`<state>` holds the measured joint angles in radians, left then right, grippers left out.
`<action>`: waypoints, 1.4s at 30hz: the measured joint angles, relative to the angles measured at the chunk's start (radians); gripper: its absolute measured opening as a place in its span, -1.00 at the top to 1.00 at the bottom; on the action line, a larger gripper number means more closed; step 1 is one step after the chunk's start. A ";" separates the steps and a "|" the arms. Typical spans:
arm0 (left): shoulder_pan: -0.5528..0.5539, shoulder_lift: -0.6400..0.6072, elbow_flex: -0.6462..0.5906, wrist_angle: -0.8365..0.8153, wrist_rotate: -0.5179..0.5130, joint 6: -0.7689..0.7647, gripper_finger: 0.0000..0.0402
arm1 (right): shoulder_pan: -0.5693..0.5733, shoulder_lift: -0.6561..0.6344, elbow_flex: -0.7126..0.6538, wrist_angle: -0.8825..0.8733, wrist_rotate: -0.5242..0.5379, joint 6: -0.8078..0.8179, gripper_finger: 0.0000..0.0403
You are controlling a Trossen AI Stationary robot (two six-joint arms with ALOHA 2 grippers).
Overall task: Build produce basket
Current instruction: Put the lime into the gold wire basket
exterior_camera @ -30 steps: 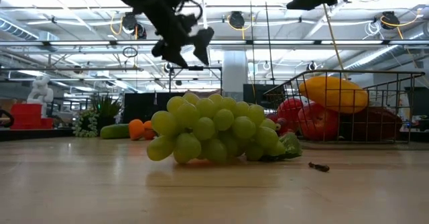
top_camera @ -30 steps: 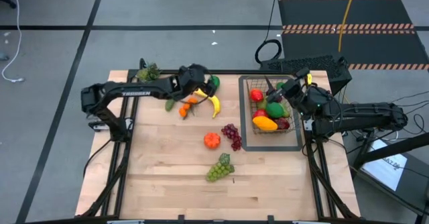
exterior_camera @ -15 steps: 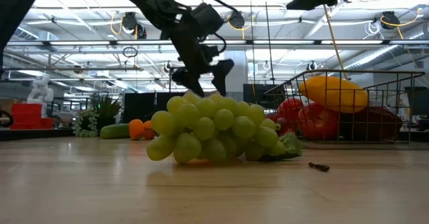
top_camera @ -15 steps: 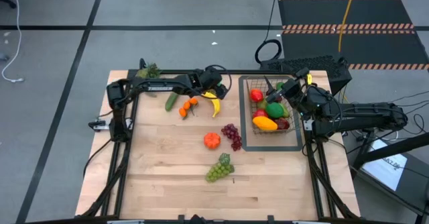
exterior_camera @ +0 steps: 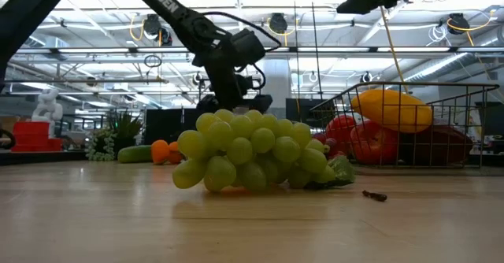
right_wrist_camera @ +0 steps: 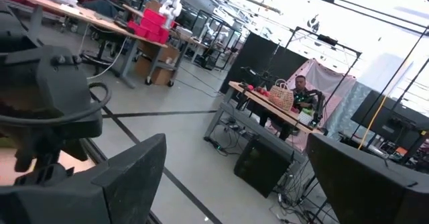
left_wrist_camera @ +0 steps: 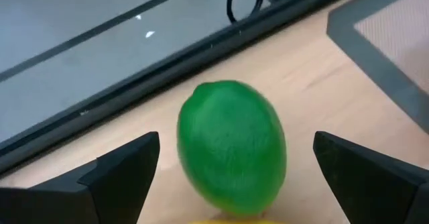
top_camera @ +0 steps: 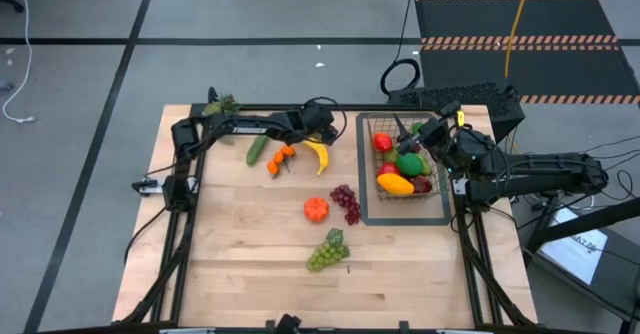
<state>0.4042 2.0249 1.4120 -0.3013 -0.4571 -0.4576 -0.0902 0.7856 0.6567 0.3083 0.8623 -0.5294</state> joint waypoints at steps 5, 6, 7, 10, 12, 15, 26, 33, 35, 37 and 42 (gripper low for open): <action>0.015 0.029 0.000 0.009 0.037 -0.024 -0.96 | 0.000 0.000 0.000 0.000 0.000 -0.006 -0.77; 0.017 0.037 0.000 0.009 0.040 -0.023 -0.96 | 0.000 0.000 0.000 0.000 0.000 -0.006 -0.77; 0.019 0.042 0.000 0.015 0.046 -0.023 -0.96 | 0.000 0.000 0.000 0.000 0.000 -0.006 -0.77; 0.021 0.049 0.000 0.016 0.048 -0.028 -0.96 | 0.000 0.000 0.000 0.000 0.000 -0.006 -0.77; 0.022 0.050 0.000 0.015 0.048 -0.036 -0.95 | 0.000 0.000 0.000 0.000 0.000 -0.006 -0.77; 0.021 0.050 0.000 0.019 0.047 -0.043 -0.95 | 0.000 0.000 0.000 0.000 0.000 -0.007 -0.77; 0.032 0.066 -0.001 0.017 0.067 -0.036 -0.65 | 0.000 0.000 0.000 0.000 -0.001 -0.007 -0.77; 0.028 0.068 -0.001 0.016 0.073 0.000 -0.46 | 0.000 0.000 0.000 0.000 -0.001 -0.007 -0.77; 0.026 0.057 -0.001 0.008 0.075 0.035 -0.49 | 0.000 0.000 0.000 -0.003 -0.001 -0.007 -0.77; 0.022 0.039 -0.001 0.013 0.078 0.059 -0.53 | 0.000 0.000 0.000 -0.014 -0.001 -0.006 -0.77; 0.012 -0.041 -0.001 -0.007 0.085 0.114 -0.56 | 0.000 0.000 0.000 -0.029 0.000 0.016 -0.77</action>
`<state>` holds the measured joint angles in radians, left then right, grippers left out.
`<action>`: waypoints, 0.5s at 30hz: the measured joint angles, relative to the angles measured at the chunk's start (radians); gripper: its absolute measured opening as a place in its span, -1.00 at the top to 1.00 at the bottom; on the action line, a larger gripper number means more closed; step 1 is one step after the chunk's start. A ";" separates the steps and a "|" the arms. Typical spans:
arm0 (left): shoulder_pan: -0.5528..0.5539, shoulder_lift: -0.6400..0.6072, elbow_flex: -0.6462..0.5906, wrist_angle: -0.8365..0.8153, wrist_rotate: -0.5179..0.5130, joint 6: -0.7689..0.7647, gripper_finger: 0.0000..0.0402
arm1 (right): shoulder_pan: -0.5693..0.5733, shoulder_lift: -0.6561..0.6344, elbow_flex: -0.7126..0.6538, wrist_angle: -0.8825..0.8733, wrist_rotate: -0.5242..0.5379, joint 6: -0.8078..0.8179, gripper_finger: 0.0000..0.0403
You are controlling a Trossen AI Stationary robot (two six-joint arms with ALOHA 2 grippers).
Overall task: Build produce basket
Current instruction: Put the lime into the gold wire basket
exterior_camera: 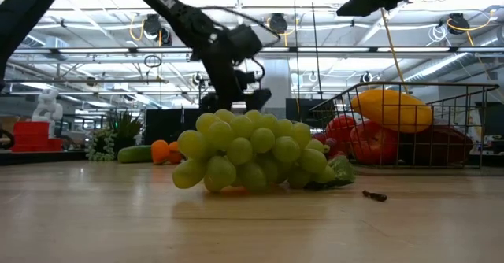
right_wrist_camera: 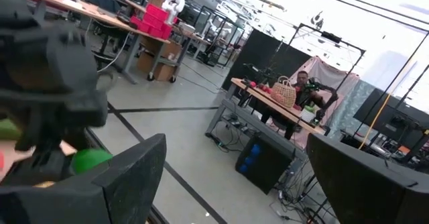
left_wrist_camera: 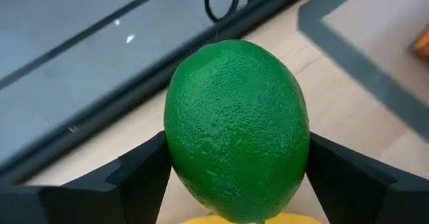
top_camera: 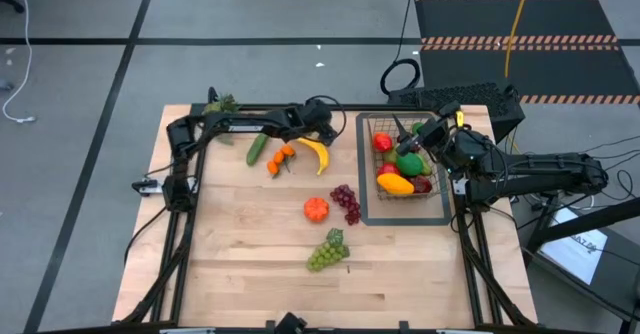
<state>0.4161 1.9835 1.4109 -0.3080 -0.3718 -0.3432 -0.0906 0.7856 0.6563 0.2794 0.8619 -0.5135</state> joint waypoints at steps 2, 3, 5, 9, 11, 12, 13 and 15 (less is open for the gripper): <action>-0.005 -0.043 0.000 -0.009 0.002 0.027 -0.53 | 0.000 0.000 0.000 0.000 0.000 0.002 -0.77; -0.008 -0.064 0.000 -0.005 0.002 0.043 -0.51 | 0.000 0.000 0.000 -0.001 0.000 0.004 -0.77; -0.014 -0.117 0.000 -0.012 0.002 0.079 -0.49 | 0.000 0.000 0.000 -0.001 0.000 0.015 -0.77; -0.034 -0.210 0.000 -0.013 0.001 0.186 -0.50 | 0.000 0.000 0.000 -0.019 0.000 0.033 -0.77; -0.048 -0.258 0.001 -0.004 0.001 0.257 -0.53 | 0.000 0.000 0.000 -0.031 0.000 0.035 -0.77; -0.055 -0.280 0.001 -0.011 0.001 0.297 -0.54 | 0.000 0.000 0.000 -0.037 0.000 0.035 -0.77; -0.064 -0.299 0.001 -0.008 0.001 0.338 -0.55 | 0.000 0.000 0.000 -0.039 0.000 0.035 -0.77; -0.081 -0.336 0.001 -0.007 0.001 0.422 -0.56 | 0.000 0.000 0.000 -0.043 0.002 0.034 -0.77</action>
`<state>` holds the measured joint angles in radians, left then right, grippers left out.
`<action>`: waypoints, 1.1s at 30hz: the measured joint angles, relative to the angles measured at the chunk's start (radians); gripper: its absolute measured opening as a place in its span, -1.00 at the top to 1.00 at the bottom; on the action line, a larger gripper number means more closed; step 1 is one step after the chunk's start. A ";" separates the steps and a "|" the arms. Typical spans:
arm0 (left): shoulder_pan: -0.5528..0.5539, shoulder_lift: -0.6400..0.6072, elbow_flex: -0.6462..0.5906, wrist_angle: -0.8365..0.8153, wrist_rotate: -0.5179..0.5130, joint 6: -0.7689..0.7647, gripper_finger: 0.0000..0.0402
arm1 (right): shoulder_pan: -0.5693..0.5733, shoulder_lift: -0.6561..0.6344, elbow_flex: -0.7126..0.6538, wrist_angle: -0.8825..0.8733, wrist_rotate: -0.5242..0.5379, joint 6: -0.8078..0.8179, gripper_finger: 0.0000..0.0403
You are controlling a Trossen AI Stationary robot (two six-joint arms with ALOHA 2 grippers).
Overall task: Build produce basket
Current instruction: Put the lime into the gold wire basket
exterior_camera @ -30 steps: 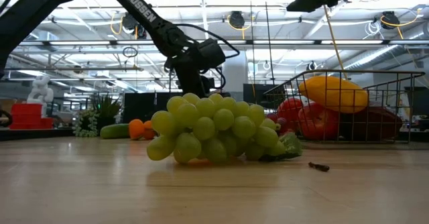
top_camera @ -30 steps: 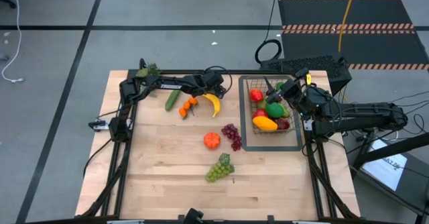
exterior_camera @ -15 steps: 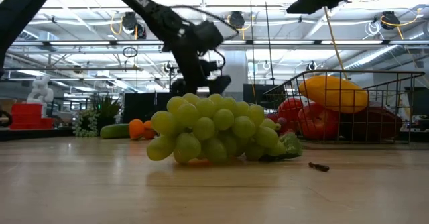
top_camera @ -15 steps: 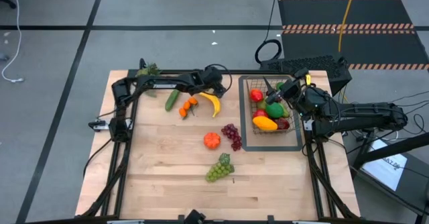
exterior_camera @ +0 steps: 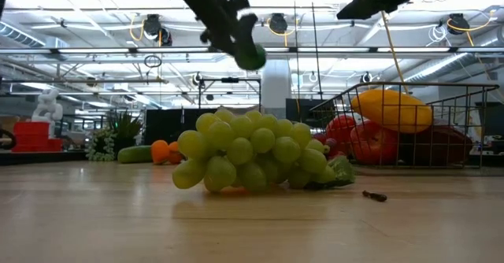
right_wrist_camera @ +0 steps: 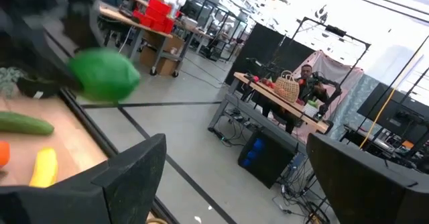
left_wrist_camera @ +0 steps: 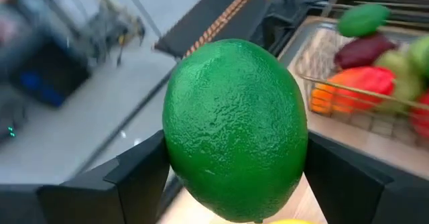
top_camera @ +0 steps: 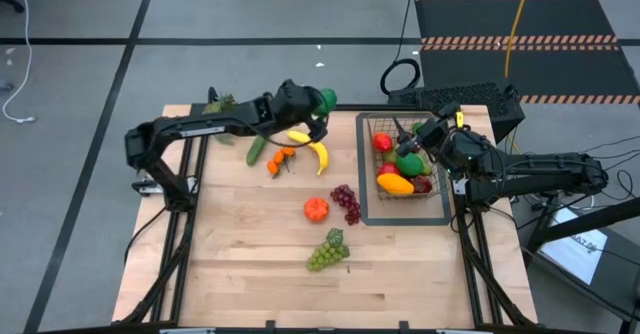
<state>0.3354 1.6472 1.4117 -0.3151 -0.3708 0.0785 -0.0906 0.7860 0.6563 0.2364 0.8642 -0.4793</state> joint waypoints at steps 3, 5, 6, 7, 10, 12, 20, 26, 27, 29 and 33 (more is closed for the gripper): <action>-0.028 -0.041 0.000 0.010 0.000 0.134 -0.55 | 0.000 0.000 0.000 -0.004 0.000 -0.001 -0.77; -0.045 -0.062 0.000 0.016 0.000 0.227 -0.53 | 0.000 0.000 0.000 -0.003 0.001 -0.002 -0.77; -0.054 -0.069 0.000 0.021 0.000 0.273 -0.52 | 0.000 0.000 0.000 -0.002 0.001 -0.002 -0.77; -0.064 -0.073 0.000 0.029 0.000 0.317 -0.52 | 0.000 0.000 0.000 -0.003 0.001 -0.002 -0.77; -0.088 -0.078 0.000 0.050 0.000 0.444 -0.52 | 0.000 0.000 0.000 -0.003 0.001 -0.003 -0.77; -0.100 -0.078 0.000 0.077 0.000 0.530 -0.54 | 0.000 0.000 0.000 -0.003 0.001 -0.003 -0.77; -0.140 -0.079 0.000 0.116 0.000 0.859 -0.55 | 0.000 0.000 0.000 -0.003 0.000 -0.003 -0.77; -0.162 -0.079 0.000 0.136 0.000 1.032 -0.55 | 0.000 0.000 0.000 -0.003 0.000 -0.004 -0.77; -0.165 -0.079 0.000 0.135 0.001 1.062 -0.56 | 0.000 0.000 0.000 -0.003 0.000 -0.004 -0.77; -0.172 -0.079 0.000 0.137 0.001 1.112 -0.57 | 0.000 0.000 0.000 -0.003 0.000 -0.004 -0.77; -0.183 -0.079 0.000 0.149 0.003 1.204 -0.57 | 0.000 0.000 0.000 -0.003 0.000 -0.004 -0.77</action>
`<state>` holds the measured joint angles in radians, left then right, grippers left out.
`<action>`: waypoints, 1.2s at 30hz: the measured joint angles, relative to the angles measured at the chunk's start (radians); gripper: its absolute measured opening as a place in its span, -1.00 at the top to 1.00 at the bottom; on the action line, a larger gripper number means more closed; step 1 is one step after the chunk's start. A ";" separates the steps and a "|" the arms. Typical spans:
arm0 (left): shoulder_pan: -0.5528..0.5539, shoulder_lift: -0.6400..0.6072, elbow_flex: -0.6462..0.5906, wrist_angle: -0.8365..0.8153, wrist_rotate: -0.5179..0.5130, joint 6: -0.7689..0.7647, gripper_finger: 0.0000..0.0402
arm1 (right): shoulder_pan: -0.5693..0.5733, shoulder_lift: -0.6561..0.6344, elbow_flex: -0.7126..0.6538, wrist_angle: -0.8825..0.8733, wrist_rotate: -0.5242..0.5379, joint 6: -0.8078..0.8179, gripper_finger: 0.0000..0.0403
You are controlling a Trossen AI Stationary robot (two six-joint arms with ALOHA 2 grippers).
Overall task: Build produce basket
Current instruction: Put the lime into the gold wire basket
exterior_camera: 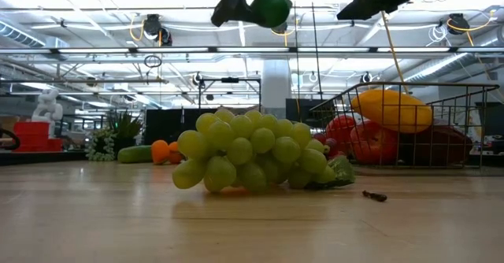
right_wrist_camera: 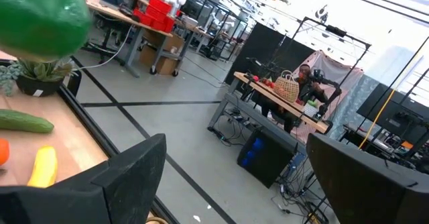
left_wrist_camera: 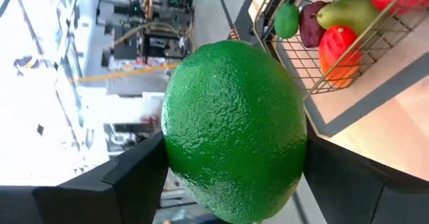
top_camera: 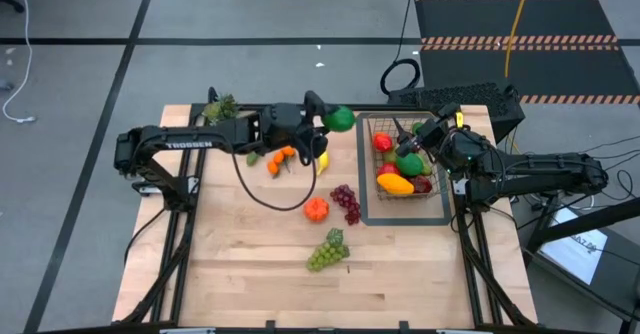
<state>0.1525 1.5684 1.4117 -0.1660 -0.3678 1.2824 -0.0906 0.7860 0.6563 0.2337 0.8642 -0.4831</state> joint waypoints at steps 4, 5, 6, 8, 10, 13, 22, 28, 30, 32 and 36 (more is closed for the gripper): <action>-0.010 0.000 0.000 0.005 0.000 0.096 -0.54 | 0.000 0.000 0.000 0.000 0.000 0.000 -0.77; -0.011 0.000 0.000 0.006 0.001 0.113 -0.53 | 0.000 0.000 0.000 0.000 0.000 0.000 -0.77; -0.013 0.000 0.000 0.006 0.001 0.125 -0.53 | 0.000 0.000 0.000 0.000 0.000 0.000 -0.77; -0.017 0.000 0.000 0.006 0.001 0.149 -0.52 | 0.000 0.000 0.000 0.000 0.000 0.000 -0.77; -0.020 0.000 0.000 0.006 0.001 0.170 -0.52 | 0.000 0.000 0.000 0.000 0.000 0.000 -0.77; -0.022 0.000 0.000 0.006 0.001 0.183 -0.52 | 0.000 0.000 0.000 0.000 0.000 0.000 -0.77; -0.021 0.000 0.000 0.006 0.001 -0.037 -0.55 | 0.000 0.000 0.000 0.000 0.000 0.000 -0.77; -0.021 0.000 0.000 0.006 0.001 -0.239 -0.59 | 0.000 0.000 0.000 0.000 0.000 0.003 -0.77; -0.021 0.000 0.000 0.006 0.001 -0.314 -0.59 | 0.000 0.000 0.000 0.000 0.000 0.003 -0.77; -0.021 0.000 0.000 0.006 0.001 -0.394 -0.57 | 0.000 0.000 0.000 0.001 0.000 0.003 -0.77; -0.021 0.000 0.000 0.004 0.001 -0.555 -0.56 | 0.000 0.000 0.000 0.001 -0.001 0.003 -0.77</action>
<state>0.1310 1.5684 1.4117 -0.1615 -0.3668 0.7274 -0.0909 0.7860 0.6563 0.2344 0.8635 -0.4798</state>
